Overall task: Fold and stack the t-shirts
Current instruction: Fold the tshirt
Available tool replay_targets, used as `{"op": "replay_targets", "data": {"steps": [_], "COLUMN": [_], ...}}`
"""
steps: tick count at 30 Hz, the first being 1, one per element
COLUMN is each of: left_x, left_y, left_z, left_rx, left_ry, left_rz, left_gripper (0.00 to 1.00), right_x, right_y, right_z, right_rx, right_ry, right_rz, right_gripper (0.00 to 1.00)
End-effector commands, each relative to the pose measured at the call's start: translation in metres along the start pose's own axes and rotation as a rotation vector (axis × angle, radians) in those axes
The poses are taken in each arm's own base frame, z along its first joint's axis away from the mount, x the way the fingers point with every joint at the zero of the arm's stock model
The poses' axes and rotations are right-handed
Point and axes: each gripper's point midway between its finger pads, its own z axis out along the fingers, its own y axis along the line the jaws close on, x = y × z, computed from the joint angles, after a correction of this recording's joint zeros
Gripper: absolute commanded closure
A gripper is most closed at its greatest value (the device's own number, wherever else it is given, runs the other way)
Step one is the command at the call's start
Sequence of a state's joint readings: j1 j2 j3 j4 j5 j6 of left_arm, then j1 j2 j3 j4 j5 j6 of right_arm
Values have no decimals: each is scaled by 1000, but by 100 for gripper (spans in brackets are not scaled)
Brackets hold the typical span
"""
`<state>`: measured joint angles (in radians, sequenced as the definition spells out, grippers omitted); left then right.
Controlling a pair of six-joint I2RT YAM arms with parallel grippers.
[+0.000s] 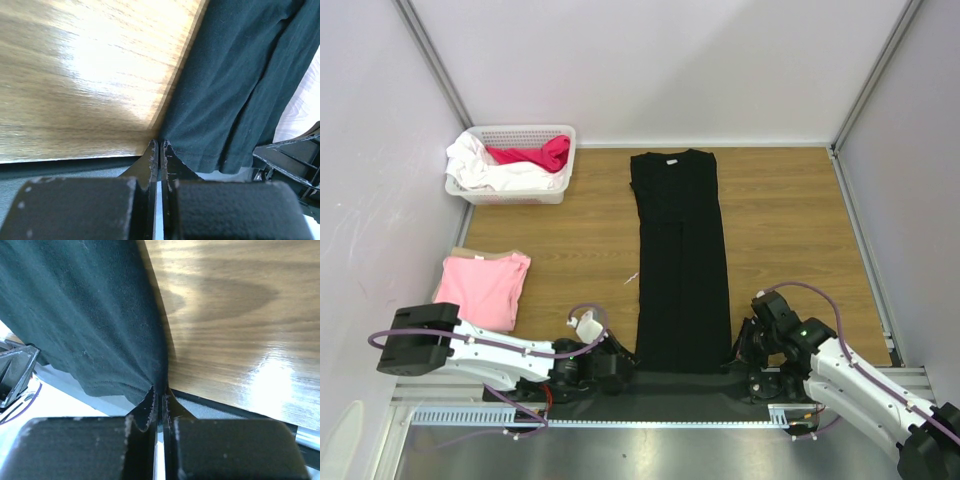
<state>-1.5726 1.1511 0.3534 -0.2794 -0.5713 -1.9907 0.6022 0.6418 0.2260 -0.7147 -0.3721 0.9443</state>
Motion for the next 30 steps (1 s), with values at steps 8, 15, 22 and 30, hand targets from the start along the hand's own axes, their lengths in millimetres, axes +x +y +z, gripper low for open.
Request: {"op": "replay_targets", "data": {"steps": [8, 15, 22, 30], "left_x": [-23, -30, -57, -110], "left_y": [-16, -32, -62, -108], "left_z": [-10, -16, -29, -28], "left_rx": [23, 66, 121, 172], "left_ry": [-112, -148, -262, -397], "left_rz": [-34, 12, 61, 129], "left_gripper": [100, 100, 100, 100], "right_x": [-12, -26, -58, -132], "right_y": [6, 34, 75, 126], "right_z": [-19, -27, -38, -58], "right_rx": [77, 30, -18, -110], "right_ry": [-48, -76, -160, -321], "right_rz": [-61, -104, -196, -218], "right_gripper": [100, 100, 100, 100]}}
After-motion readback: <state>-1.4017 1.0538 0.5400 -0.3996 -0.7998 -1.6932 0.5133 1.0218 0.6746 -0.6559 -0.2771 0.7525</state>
